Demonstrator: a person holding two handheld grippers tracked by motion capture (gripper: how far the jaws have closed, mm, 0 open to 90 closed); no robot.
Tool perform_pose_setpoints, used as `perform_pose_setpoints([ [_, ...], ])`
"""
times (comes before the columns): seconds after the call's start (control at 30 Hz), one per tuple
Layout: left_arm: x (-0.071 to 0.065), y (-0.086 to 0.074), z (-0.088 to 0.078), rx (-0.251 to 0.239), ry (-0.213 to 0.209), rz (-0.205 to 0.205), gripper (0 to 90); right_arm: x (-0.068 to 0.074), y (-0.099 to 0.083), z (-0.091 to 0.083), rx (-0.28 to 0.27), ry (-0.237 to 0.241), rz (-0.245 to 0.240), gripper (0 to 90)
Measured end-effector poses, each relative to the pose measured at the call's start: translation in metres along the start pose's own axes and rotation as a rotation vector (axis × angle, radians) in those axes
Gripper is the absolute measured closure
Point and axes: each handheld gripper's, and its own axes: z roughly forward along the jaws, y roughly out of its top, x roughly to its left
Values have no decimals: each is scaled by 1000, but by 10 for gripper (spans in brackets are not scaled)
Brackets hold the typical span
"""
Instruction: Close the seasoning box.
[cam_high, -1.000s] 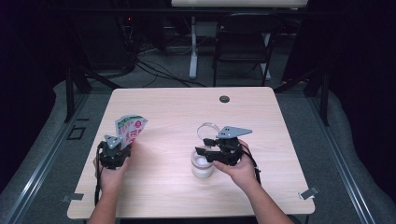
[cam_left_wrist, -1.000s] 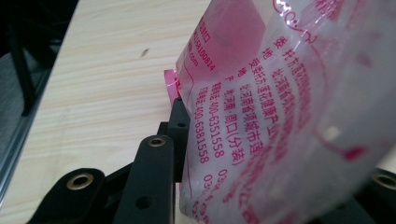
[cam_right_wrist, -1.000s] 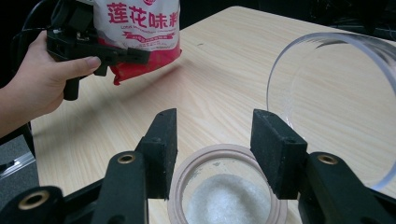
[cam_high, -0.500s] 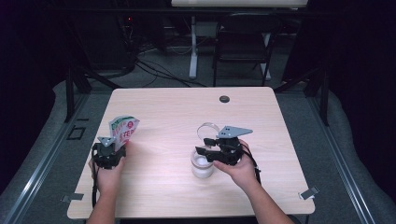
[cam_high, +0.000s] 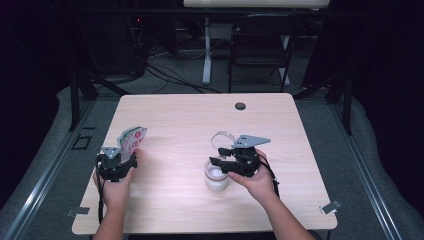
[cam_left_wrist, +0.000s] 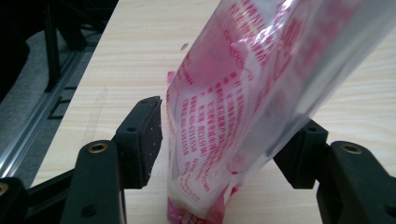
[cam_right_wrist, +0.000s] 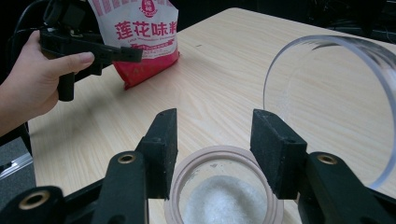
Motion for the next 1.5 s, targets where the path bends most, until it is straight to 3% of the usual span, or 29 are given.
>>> perform_pose_setpoints([
  [0.27,-5,4,-11,-58,-58,4,364,0,0,0,-5,0,2,510],
  [0.43,-11,5,-16,-75,-93,32,367,0,0,0,-6,-2,-1,510],
  [0.67,-21,8,-23,-93,-106,92,367,-1,0,-1,-6,-4,-4,510],
  [0.77,-28,8,-23,-82,-132,121,368,-1,0,-2,3,0,-7,556],
  [0.83,-34,9,-23,-70,-132,165,369,-1,0,-2,15,-1,-12,583],
  [0.9,-39,8,-24,-65,-137,185,369,0,0,-2,21,4,-15,609],
  [1.3,-65,7,-26,-56,-233,231,369,2,3,-7,31,-26,-38,668],
  [1.5,-78,7,-27,-52,-269,264,370,3,4,-10,48,14,-25,662],
])
